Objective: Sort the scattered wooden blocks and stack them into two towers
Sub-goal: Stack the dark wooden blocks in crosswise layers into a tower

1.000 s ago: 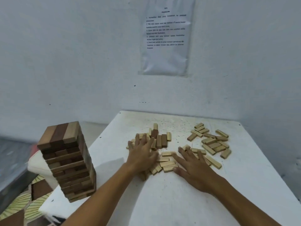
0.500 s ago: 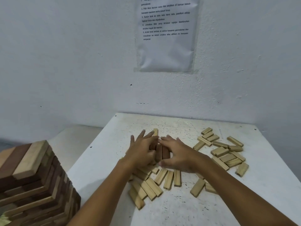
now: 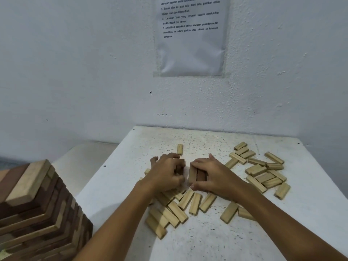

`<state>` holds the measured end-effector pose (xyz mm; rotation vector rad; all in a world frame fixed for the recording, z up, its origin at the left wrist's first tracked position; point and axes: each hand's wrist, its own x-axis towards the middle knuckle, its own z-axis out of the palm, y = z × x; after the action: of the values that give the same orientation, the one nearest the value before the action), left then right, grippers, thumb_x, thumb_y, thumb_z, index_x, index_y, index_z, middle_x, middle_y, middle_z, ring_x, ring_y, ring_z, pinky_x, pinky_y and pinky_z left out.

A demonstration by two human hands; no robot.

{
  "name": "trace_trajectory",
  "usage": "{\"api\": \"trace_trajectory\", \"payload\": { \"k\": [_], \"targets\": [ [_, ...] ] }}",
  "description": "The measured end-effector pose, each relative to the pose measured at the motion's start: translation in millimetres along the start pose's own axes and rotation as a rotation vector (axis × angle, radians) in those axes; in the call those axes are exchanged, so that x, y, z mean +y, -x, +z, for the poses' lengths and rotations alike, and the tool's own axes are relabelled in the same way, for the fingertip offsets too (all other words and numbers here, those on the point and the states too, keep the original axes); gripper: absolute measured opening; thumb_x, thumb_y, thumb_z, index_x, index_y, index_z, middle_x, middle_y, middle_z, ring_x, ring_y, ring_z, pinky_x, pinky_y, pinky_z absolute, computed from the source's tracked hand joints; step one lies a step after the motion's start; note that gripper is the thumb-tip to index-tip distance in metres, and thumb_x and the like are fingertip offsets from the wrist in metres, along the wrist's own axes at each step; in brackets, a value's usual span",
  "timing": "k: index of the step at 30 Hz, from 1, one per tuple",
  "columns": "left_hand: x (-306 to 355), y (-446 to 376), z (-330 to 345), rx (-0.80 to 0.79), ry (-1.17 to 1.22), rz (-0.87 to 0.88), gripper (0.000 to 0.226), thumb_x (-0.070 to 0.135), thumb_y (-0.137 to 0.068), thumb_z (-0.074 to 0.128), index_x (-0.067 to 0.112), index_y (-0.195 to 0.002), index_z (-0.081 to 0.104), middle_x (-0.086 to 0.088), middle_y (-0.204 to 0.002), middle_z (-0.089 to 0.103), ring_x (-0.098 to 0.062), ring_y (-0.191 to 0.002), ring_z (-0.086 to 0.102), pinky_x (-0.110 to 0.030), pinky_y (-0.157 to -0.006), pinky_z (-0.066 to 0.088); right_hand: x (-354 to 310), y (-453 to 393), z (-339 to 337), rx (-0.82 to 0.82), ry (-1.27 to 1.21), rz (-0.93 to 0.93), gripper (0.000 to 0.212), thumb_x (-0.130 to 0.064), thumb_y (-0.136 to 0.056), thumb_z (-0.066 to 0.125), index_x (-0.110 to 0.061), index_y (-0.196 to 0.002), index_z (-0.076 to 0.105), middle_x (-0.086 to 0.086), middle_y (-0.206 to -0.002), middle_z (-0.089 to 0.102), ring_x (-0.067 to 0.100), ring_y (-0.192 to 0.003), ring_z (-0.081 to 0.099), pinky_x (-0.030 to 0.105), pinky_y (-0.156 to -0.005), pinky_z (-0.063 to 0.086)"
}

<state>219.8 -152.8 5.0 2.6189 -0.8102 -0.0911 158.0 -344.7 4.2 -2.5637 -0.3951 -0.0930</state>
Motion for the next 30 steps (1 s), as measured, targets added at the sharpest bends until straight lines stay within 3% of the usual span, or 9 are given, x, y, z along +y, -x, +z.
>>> {"api": "trace_trajectory", "payload": {
  "k": [2, 5, 8, 13, 18, 23, 26, 28, 30],
  "targets": [
    [1.8, -1.1, 1.7, 0.005, -0.012, -0.006, 0.042, 0.036, -0.074, 0.061, 0.028, -0.115, 0.060, 0.009, -0.129, 0.051, -0.017, -0.122, 0.041, -0.043, -0.096, 0.023, -1.3, 10.7, -7.2, 0.021, -0.006, 0.071, 0.071, -0.045, -0.082, 0.072, -0.019, -0.142, 0.046, -0.004, -0.147, 0.044, 0.017, -0.140, 0.028, 0.026, -0.116, 0.006],
    [8.3, -3.9, 2.9, 0.023, -0.012, -0.027, 0.038, 0.022, -0.076, 0.067, 0.028, -0.113, 0.058, 0.012, -0.115, 0.057, -0.016, -0.112, 0.045, -0.037, -0.083, 0.022, 2.9, 23.2, -10.9, 0.042, -0.089, 0.122, 0.081, -0.049, -0.077, 0.075, -0.022, -0.145, 0.042, -0.004, -0.152, 0.038, 0.022, -0.147, 0.016, 0.039, -0.119, 0.018],
    [16.2, -7.0, -2.5, 0.014, -0.027, -0.048, 0.044, 0.015, -0.077, 0.067, 0.028, -0.117, 0.057, 0.010, -0.109, 0.058, -0.016, -0.109, 0.046, -0.036, -0.083, 0.022, 8.0, 39.0, -15.6, 0.077, -0.109, 0.149, 0.082, -0.056, -0.073, 0.076, -0.026, -0.143, 0.045, -0.007, -0.148, 0.043, 0.017, -0.142, 0.028, 0.045, -0.115, 0.030],
    [26.9, -8.6, -8.1, -0.002, -0.117, -0.007, 0.050, 0.023, -0.076, 0.069, 0.028, -0.124, 0.056, 0.008, -0.106, 0.054, -0.016, -0.114, 0.042, -0.040, -0.094, 0.023, 6.1, 56.3, -21.6, 0.120, -0.188, 0.118, 0.073, -0.049, -0.075, 0.078, -0.021, -0.137, 0.052, -0.006, -0.131, 0.056, 0.009, -0.118, 0.051, 0.035, -0.101, 0.046],
    [35.2, -6.1, -3.8, 0.049, -0.005, 0.076, 0.056, 0.023, -0.072, 0.074, 0.028, -0.125, 0.056, 0.011, -0.129, 0.052, -0.011, -0.122, 0.042, -0.039, -0.098, 0.023, 1.9, 64.1, -24.9, 0.163, -0.206, 0.119, 0.073, -0.044, -0.073, 0.080, -0.019, -0.137, 0.053, -0.013, -0.125, 0.056, 0.002, -0.113, 0.052, 0.020, -0.095, 0.046],
    [43.4, 1.9, -2.8, 0.085, 0.173, 0.071, 0.059, 0.030, -0.063, 0.068, 0.028, -0.121, 0.060, 0.014, -0.113, 0.051, -0.008, -0.103, 0.054, -0.044, -0.098, 0.042, -3.8, 75.2, -22.2, 0.190, -0.230, 0.183, 0.073, -0.042, -0.073, 0.081, -0.020, -0.136, 0.053, -0.015, -0.118, 0.056, 0.002, -0.108, 0.053, 0.008, -0.082, 0.043],
    [48.9, 13.6, -4.0, 0.128, 0.213, 0.104, 0.063, 0.032, -0.058, 0.062, 0.026, -0.121, 0.061, 0.012, -0.113, 0.054, -0.006, -0.097, 0.056, -0.046, -0.090, 0.050, -9.0, 87.1, -21.1, 0.210, -0.266, 0.220, 0.075, -0.040, -0.071, 0.083, -0.020, -0.136, 0.053, -0.017, -0.116, 0.054, 0.004, -0.110, 0.054, 0.012, -0.086, 0.045],
    [53.0, 26.6, -3.7, 0.136, 0.240, 0.167, 0.061, 0.030, -0.060, 0.065, 0.024, -0.120, 0.062, 0.009, -0.115, 0.059, -0.008, -0.096, 0.058, -0.041, -0.085, 0.053, -14.5, 96.8, -19.2, 0.197, -0.279, 0.228, 0.074, -0.039, -0.069, 0.084, -0.020, -0.134, 0.055, -0.013, -0.116, 0.058, 0.007, -0.108, 0.057, 0.023, -0.089, 0.052],
    [57.2, 44.0, -2.1, 0.116, 0.255, 0.234, 0.054, 0.026, -0.062, 0.070, 0.022, -0.116, 0.064, 0.007, -0.112, 0.063, -0.009, -0.093, 0.058, -0.034, -0.079, 0.052, -22.6, 108.7, -15.2, 0.178, -0.310, 0.228, 0.075, -0.040, -0.067, 0.084, -0.020, -0.133, 0.056, -0.009, -0.117, 0.059, 0.010, -0.108, 0.058, 0.025, -0.085, 0.055]
  ]
}}
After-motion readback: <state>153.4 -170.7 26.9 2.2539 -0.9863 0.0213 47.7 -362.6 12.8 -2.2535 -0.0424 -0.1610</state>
